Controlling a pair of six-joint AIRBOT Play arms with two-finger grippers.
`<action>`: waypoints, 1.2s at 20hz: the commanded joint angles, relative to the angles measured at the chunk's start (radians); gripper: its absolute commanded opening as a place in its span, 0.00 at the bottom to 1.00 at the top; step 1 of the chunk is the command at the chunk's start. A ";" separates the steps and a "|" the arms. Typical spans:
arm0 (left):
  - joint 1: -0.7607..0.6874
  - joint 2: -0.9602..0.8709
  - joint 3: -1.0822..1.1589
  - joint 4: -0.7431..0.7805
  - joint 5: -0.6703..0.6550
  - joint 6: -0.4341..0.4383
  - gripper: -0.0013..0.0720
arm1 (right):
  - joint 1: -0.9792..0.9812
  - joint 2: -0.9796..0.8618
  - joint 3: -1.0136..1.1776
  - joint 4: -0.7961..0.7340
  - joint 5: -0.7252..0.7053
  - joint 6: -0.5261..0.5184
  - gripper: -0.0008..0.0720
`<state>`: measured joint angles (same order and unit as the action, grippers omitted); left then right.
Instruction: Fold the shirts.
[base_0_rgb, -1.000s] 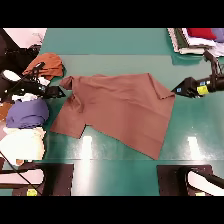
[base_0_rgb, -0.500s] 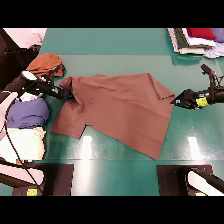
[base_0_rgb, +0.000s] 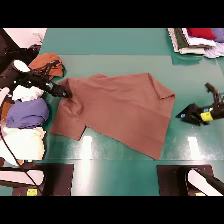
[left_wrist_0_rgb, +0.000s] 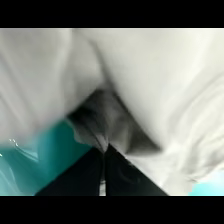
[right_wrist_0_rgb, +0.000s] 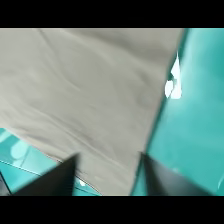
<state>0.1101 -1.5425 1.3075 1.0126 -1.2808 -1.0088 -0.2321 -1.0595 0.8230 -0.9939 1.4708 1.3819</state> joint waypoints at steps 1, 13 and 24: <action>0.000 0.063 0.011 0.007 -0.067 -0.014 0.05 | -0.029 0.004 -0.157 -0.045 -0.049 0.005 0.74; 0.000 0.075 0.006 0.005 -0.119 -0.069 0.05 | 0.193 -0.294 -0.039 0.128 -0.323 -0.100 0.07; -0.081 0.077 -0.170 -0.078 -0.037 -0.084 0.06 | 0.058 -0.435 0.469 0.084 -0.209 -0.038 0.05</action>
<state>0.0647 -1.4666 1.1660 0.9604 -1.3617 -1.0966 -0.1642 -1.4506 1.2095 -0.9058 1.2068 1.3334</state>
